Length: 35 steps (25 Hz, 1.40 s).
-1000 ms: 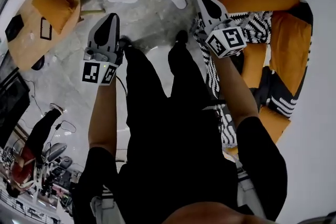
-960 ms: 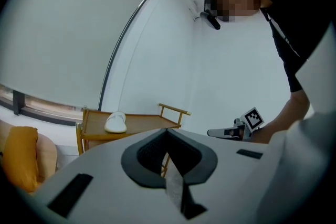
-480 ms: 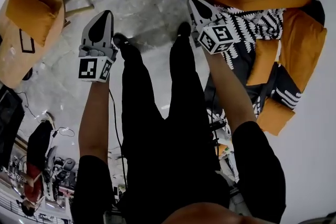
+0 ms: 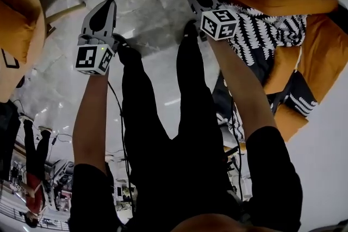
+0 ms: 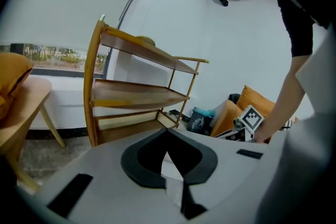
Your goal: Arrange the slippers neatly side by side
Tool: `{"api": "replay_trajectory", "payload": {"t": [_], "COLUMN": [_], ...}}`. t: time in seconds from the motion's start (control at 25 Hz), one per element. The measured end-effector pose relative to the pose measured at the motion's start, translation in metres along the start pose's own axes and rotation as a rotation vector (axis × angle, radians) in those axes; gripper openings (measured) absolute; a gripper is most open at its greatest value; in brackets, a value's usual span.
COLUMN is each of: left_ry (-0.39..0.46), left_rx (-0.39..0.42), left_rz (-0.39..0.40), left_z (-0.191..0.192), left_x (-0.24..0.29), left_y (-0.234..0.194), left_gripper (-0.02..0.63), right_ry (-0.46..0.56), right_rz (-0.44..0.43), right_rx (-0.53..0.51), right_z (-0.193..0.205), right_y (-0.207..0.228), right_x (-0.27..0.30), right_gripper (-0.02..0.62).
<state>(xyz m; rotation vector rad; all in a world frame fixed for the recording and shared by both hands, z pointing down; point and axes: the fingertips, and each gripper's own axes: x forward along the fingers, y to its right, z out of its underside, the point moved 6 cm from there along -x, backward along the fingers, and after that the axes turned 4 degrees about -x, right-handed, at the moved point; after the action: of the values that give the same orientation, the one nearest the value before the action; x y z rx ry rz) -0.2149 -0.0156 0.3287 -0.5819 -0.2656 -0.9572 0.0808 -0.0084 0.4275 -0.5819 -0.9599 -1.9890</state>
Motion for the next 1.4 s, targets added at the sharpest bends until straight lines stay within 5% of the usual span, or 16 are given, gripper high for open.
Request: {"api": "replay_trajectory", "payload": {"t": [0.36,0.48,1.4], "left_ry": [-0.066,-0.073,-0.110], "left_rx": [-0.094,-0.117,-0.132], "left_rz": [-0.030,-0.024,-0.003], "left_z": [0.075,0.096,0.228], "left_x": [0.036,0.048,0.123], "left_y": [-0.032,-0.046,-0.119], "left_gripper": [0.014,0.014,0.014], "right_ry": [0.026,0.036,-0.072], "right_rz": [0.055,0.079,0.112], "right_rx": [0.138,0.169,0.347], "right_z": [0.038,0.055,0.149], "right_y": [0.059,0.082,0.177], "right_x": [0.038,0.058,0.207], "right_gripper": [0.039,0.089,0.158]}}
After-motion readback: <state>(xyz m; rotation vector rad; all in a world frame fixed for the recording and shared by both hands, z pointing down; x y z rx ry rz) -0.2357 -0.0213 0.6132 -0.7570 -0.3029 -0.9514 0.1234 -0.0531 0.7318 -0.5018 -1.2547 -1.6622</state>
